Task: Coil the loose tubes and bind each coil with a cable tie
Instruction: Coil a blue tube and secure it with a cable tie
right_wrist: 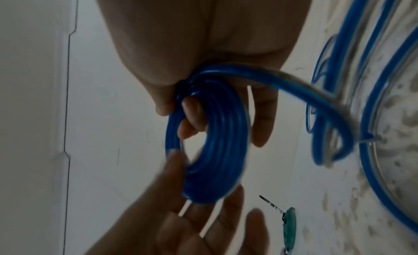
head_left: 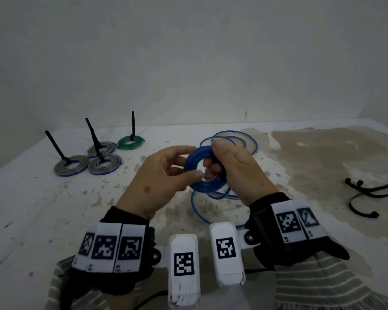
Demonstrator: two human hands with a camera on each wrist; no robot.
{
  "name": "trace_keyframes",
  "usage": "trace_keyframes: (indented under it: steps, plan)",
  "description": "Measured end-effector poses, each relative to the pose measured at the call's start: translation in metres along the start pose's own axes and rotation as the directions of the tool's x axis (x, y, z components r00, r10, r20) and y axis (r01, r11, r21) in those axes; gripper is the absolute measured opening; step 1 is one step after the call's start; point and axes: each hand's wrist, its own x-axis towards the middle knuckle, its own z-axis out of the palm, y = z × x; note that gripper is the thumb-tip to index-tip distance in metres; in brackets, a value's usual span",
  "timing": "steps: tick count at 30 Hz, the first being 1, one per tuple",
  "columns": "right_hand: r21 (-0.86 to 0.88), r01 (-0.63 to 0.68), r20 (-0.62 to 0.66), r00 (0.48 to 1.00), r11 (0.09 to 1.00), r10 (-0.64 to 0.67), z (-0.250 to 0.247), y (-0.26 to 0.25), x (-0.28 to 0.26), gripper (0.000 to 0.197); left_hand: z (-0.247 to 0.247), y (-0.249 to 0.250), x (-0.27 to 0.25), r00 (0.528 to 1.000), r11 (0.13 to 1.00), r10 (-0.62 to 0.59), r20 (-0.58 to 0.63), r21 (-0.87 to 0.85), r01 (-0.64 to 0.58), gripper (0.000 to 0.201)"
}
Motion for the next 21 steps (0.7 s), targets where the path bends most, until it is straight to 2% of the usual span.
trace_keyframes:
  steps: [5, 7, 11, 13, 15, 18, 19, 21]
  plan:
    - [-0.18, 0.07, 0.055, 0.997, 0.981, -0.061, 0.001, -0.002, -0.002, 0.037, -0.005, 0.006, 0.0, 0.999, 0.998, 0.047, -0.01, 0.03, -0.047, 0.016]
    - [-0.126, 0.088, 0.037, 0.996, 0.988, -0.084, 0.003, -0.003, -0.002, 0.036, -0.005, 0.005, 0.0, 0.997, 0.998, 0.056, -0.049, -0.012, -0.057, 0.015]
    - [0.101, 0.054, -0.003, 0.999, 0.993, -0.054, 0.004, -0.004, 0.0, 0.031, -0.005, 0.002, 0.004, 0.992, 0.962, -0.041, -0.119, -0.273, 0.008, 0.007]
    - [0.142, 0.052, -0.024, 0.999, 0.989, -0.049, 0.004, -0.003, 0.0, 0.033, -0.001, 0.001, 0.004, 0.994, 0.94, -0.068, -0.085, -0.339, 0.036, 0.004]
    - [0.126, 0.069, -0.059, 0.996, 0.99, -0.062, 0.001, -0.002, 0.0, 0.037, 0.006, 0.0, 0.002, 0.995, 0.921, -0.096, 0.004, -0.379, 0.09, 0.01]
    - [0.054, 0.049, -0.039, 0.998, 0.997, -0.047, -0.004, 0.0, 0.001, 0.039, 0.006, -0.001, 0.0, 0.987, 0.942, -0.127, 0.099, -0.299, 0.151, 0.011]
    - [0.008, 0.043, -0.013, 0.999, 0.999, -0.043, -0.006, 0.001, 0.001, 0.039, 0.005, -0.001, 0.0, 0.989, 0.958, -0.113, 0.095, -0.254, 0.134, 0.011]
    - [-0.096, 0.044, 0.05, 0.998, 0.994, -0.039, -0.007, 0.001, 0.0, 0.04, 0.002, 0.0, -0.001, 0.997, 0.979, -0.048, 0.055, -0.196, 0.058, 0.023]
